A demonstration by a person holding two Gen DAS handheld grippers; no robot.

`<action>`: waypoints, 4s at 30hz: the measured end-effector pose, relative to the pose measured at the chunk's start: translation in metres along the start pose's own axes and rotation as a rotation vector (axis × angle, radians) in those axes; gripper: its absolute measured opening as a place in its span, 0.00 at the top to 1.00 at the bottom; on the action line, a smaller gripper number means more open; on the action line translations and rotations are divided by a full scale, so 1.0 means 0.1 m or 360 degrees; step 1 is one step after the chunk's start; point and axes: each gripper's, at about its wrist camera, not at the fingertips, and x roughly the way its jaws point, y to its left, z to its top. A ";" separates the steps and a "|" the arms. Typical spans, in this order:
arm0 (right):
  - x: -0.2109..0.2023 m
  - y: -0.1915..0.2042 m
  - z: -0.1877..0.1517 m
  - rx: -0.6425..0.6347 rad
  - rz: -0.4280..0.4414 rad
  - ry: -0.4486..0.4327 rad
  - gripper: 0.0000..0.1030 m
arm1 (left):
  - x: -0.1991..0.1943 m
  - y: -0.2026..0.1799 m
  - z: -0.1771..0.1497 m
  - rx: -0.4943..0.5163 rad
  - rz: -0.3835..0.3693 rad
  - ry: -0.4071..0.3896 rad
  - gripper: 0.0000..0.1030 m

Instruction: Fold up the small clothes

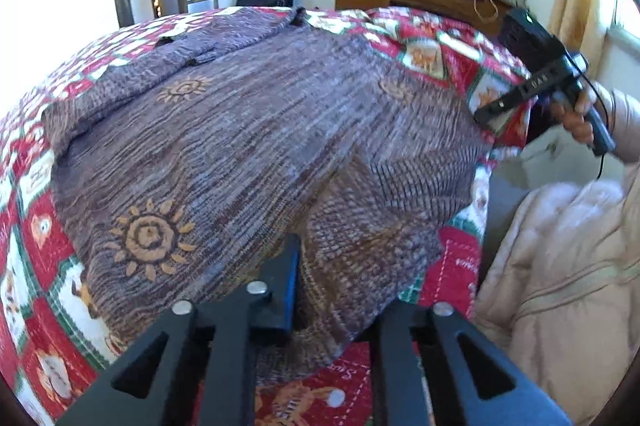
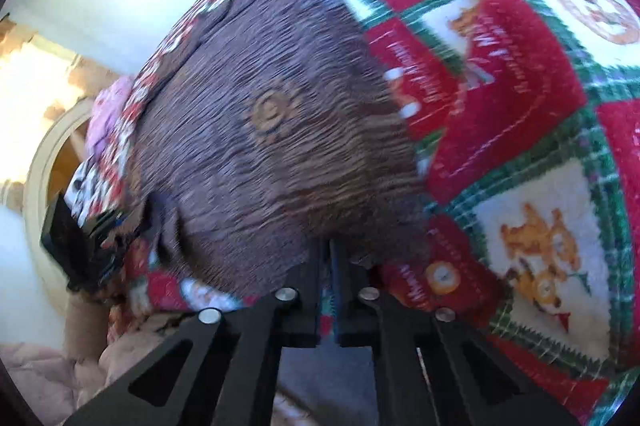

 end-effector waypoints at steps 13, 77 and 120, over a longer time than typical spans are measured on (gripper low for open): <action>-0.29 -0.06 0.23 0.0098 -0.0027 -0.0121 0.96 | -0.08 0.18 0.11 -0.0245 0.0043 -0.0144 0.92; 0.80 0.53 1.93 -0.0795 -0.0666 -0.0474 0.70 | -0.34 1.47 0.19 -0.0885 0.0261 -0.0409 0.37; 0.32 0.87 1.55 -0.0789 -0.0653 -0.0754 0.95 | -0.17 1.46 0.19 -0.0910 0.0537 -0.0228 0.39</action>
